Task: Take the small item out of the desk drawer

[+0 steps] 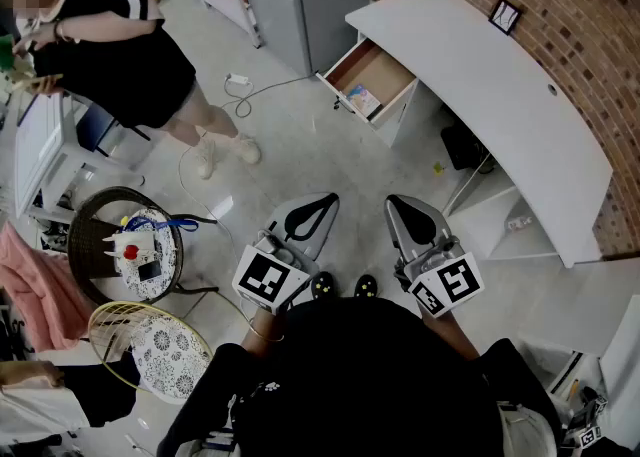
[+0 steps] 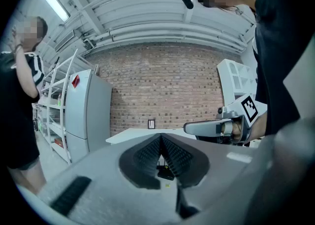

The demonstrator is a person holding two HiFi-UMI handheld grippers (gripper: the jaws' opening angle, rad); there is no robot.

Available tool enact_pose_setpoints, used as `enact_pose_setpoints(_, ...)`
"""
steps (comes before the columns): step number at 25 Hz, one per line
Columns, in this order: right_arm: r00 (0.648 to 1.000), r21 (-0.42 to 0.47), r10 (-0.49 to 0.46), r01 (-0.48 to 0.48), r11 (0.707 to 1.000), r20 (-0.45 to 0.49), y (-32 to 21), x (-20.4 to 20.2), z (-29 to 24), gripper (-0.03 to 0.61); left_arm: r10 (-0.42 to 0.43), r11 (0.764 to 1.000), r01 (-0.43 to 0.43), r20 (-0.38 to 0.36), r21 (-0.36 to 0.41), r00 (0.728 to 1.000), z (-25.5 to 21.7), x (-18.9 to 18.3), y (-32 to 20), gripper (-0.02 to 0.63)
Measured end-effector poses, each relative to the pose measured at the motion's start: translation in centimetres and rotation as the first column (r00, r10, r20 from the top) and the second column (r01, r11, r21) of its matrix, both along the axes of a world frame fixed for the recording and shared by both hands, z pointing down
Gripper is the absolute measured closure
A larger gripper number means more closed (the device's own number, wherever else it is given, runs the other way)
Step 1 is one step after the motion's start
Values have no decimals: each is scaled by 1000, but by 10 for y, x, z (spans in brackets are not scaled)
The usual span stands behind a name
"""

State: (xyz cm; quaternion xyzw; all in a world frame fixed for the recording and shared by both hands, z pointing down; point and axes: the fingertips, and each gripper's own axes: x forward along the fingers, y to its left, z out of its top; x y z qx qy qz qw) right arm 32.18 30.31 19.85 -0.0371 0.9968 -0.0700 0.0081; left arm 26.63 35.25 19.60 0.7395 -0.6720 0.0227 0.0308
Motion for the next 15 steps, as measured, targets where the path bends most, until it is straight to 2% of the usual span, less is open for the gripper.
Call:
enact_pose_setpoints(8, 1000, -30, -10, 11, 999, 28, -16, 5, 2, 574, -40, 999, 40, 12, -7, 999, 4, 1, -7, 624)
enact_pose_setpoints(15, 996, -35, -86, 87, 996, 35, -24, 5, 6, 574, -104, 994, 104, 25, -18, 994, 6, 4, -11, 624)
